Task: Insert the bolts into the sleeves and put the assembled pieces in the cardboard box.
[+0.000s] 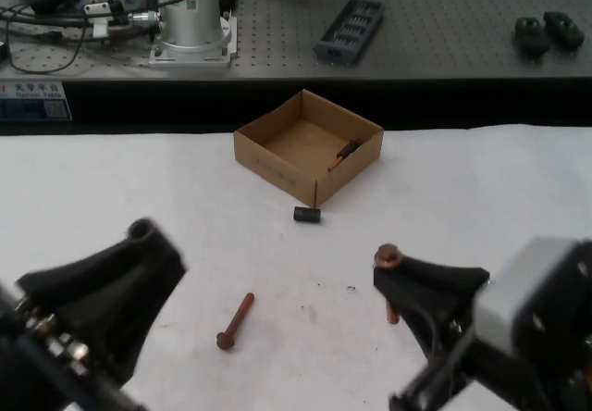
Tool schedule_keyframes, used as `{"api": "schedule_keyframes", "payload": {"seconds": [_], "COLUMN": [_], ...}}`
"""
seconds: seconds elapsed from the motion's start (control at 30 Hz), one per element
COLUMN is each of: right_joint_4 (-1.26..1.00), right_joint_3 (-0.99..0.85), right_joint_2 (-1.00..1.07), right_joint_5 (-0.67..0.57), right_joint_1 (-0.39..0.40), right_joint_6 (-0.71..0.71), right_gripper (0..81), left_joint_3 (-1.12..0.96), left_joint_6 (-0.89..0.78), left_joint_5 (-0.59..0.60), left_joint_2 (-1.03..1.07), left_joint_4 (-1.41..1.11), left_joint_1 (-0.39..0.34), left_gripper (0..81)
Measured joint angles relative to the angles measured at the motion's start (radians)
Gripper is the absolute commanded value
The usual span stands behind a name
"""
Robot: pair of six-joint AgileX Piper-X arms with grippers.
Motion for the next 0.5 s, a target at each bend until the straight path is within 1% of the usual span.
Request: {"api": "schedule_keyframes", "payload": {"seconds": [0.03, 0.17, 0.23, 0.3, 0.33, 0.37, 0.4, 0.43, 0.5], "right_joint_4": [-0.007, -0.064, -0.07, -0.07, -0.07, -0.07, -0.072, -0.074, -0.077], "right_joint_3": [0.0, 0.024, 0.028, 0.027, 0.027, 0.027, 0.027, 0.027, 0.027], "right_joint_2": [0.0, 0.0, 0.0, 0.0, 0.004, 0.013, 0.028, 0.031, 0.088], "right_joint_5": [-0.005, -0.07, -0.09, -0.096, -0.099, -0.104, -0.113, -0.124, -0.144], "right_joint_1": [0.0, 0.0, 0.0, -0.004, -0.008, -0.015, -0.026, -0.028, -0.062], "right_joint_6": [0.0, -0.056, -0.073, -0.082, -0.083, -0.085, -0.087, -0.089, -0.089], "right_gripper": [5.8, 5.8, 5.8, 5.8, 5.8, 5.8, 5.8, 5.8, 5.8], "left_joint_3": [0.0, -0.08, -0.105, -0.117, -0.121, -0.121, -0.121, -0.121, -0.121], "left_joint_6": [0.0, 0.043, 0.063, 0.076, 0.083, 0.084, 0.08, 0.074, 0.06], "left_joint_5": [0.0, 0.156, 0.232, 0.275, 0.297, 0.301, 0.306, 0.308, 0.308], "left_joint_2": [0.0, 0.145, 0.228, 0.306, 0.396, 0.441, 0.525, 0.566, 0.634], "left_joint_4": [0.0, -0.081, -0.151, -0.219, -0.292, -0.334, -0.432, -0.476, -0.549], "left_joint_1": [0.0, 0.0, 0.0, 0.0, 0.0, 0.0, 0.0, 0.003, 0.01], "left_gripper": [0.6, 0.6, 0.6, 0.6, 0.6, 0.6, 0.6, 0.6, 0.6]}}
